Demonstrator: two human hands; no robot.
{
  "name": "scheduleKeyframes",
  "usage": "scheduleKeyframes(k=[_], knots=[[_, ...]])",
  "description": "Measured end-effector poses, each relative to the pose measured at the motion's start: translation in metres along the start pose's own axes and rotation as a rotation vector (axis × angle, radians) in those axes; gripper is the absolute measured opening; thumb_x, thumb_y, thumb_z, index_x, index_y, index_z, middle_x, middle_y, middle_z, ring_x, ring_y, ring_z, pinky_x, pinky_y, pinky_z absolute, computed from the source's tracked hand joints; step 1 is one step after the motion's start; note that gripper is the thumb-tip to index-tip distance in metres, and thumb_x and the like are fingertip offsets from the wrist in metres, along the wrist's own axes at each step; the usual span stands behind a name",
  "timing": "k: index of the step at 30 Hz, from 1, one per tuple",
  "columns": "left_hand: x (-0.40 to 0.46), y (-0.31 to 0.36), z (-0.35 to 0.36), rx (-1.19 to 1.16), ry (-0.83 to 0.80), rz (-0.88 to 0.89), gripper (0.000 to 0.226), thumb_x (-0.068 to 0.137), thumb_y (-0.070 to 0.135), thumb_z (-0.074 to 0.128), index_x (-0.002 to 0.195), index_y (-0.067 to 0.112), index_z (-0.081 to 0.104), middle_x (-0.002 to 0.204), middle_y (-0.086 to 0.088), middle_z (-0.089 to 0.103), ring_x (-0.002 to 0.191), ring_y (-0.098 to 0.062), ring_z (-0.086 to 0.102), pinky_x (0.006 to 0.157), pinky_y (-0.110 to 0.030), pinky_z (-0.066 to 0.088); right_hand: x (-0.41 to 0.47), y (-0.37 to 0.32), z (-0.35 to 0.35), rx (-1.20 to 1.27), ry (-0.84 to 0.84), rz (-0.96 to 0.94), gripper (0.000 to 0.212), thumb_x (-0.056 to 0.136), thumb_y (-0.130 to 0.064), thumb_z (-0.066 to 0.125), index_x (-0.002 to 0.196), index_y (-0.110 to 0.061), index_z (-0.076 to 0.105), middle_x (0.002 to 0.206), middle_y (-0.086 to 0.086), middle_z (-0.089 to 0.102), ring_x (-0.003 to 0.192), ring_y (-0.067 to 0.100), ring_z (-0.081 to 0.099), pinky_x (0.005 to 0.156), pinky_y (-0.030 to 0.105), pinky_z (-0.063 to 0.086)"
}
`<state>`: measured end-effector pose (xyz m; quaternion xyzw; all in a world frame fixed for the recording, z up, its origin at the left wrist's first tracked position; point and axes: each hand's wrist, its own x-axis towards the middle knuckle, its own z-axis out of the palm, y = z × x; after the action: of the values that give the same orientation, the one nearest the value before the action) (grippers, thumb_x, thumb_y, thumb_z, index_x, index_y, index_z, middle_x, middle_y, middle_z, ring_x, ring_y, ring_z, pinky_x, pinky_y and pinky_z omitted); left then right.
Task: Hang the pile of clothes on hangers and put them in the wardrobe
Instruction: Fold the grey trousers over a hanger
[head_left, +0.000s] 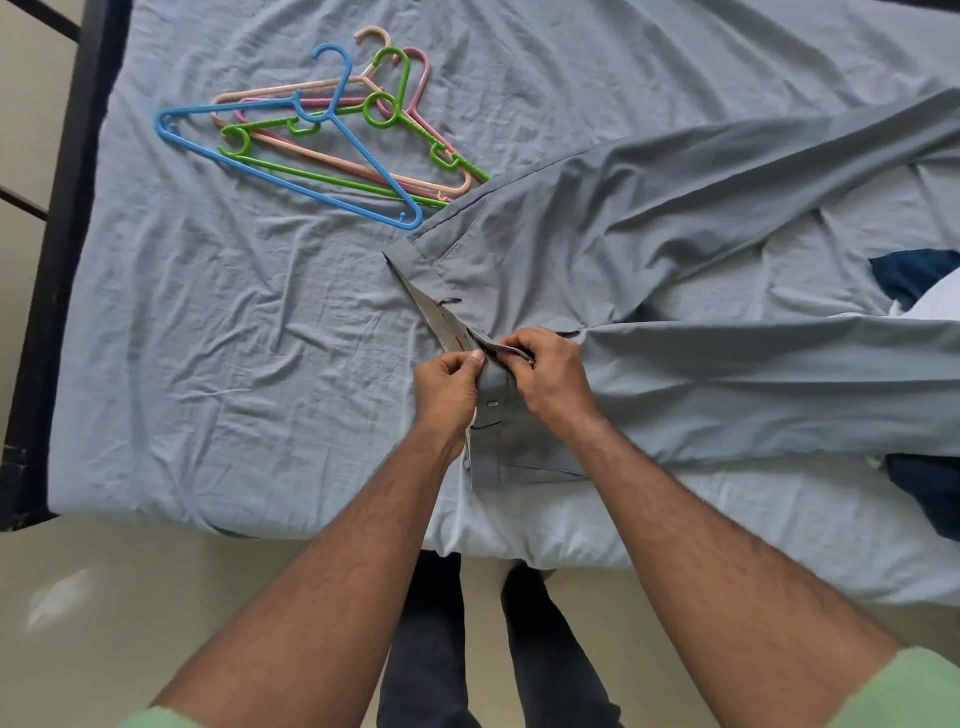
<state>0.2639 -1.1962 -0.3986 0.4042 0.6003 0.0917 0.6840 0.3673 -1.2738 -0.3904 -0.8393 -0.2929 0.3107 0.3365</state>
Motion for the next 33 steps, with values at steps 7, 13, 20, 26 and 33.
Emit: scheduleKeyframes(k=[7, 13, 20, 26, 33], knots=[[-0.001, -0.001, -0.001, -0.010, 0.019, -0.015, 0.023, 0.096, 0.014, 0.065, 0.075, 0.011, 0.073, 0.081, -0.014, 0.071, 0.079, -0.026, 0.064, 0.086, -0.059, 0.055, 0.000, 0.003, -0.003, -0.108, -0.053, -0.142, 0.008, 0.092, -0.010, 0.066, 0.095, -0.008, 0.074, 0.091, 0.005, 0.069, 0.084, 0.018, 0.062, 0.080, 0.034, 0.052], [-0.003, 0.001, 0.003, 0.058, -0.010, 0.051, 0.022, 0.096, 0.013, 0.066, 0.075, 0.011, 0.074, 0.081, -0.017, 0.071, 0.078, -0.027, 0.065, 0.081, -0.062, 0.055, -0.001, 0.001, 0.001, -0.286, 0.007, -0.178, 0.011, 0.093, -0.009, 0.058, 0.095, -0.007, 0.068, 0.093, 0.010, 0.064, 0.087, 0.031, 0.060, 0.076, 0.047, 0.051], [-0.004, 0.008, 0.002, 0.169, -0.041, 0.128, 0.011, 0.096, 0.005, 0.063, 0.091, 0.001, 0.073, 0.081, -0.008, 0.071, 0.068, -0.009, 0.062, 0.060, -0.018, 0.049, 0.004, -0.008, 0.005, -0.390, -0.002, -0.182, 0.011, 0.096, -0.011, 0.057, 0.097, -0.007, 0.068, 0.093, 0.011, 0.062, 0.087, 0.034, 0.060, 0.073, 0.045, 0.050], [-0.016, -0.003, -0.009, 0.000, -0.275, -0.001, 0.038, 0.094, -0.003, 0.062, 0.128, 0.014, 0.066, 0.106, -0.004, 0.074, 0.095, -0.014, 0.069, 0.081, -0.033, 0.058, 0.001, -0.007, 0.000, -0.141, 0.023, -0.073, 0.018, 0.095, -0.016, 0.064, 0.107, -0.010, 0.075, 0.100, 0.004, 0.063, 0.090, 0.016, 0.058, 0.082, 0.025, 0.051], [-0.019, -0.026, -0.010, -0.103, -0.302, -0.038, 0.064, 0.082, -0.023, 0.061, 0.134, 0.015, 0.062, 0.113, -0.025, 0.070, 0.104, -0.035, 0.069, 0.095, -0.049, 0.056, -0.023, 0.002, 0.000, 0.026, -0.135, -0.007, 0.057, 0.080, 0.013, 0.058, 0.131, -0.011, 0.065, 0.117, 0.003, 0.065, 0.110, 0.011, 0.061, 0.101, 0.020, 0.049]])
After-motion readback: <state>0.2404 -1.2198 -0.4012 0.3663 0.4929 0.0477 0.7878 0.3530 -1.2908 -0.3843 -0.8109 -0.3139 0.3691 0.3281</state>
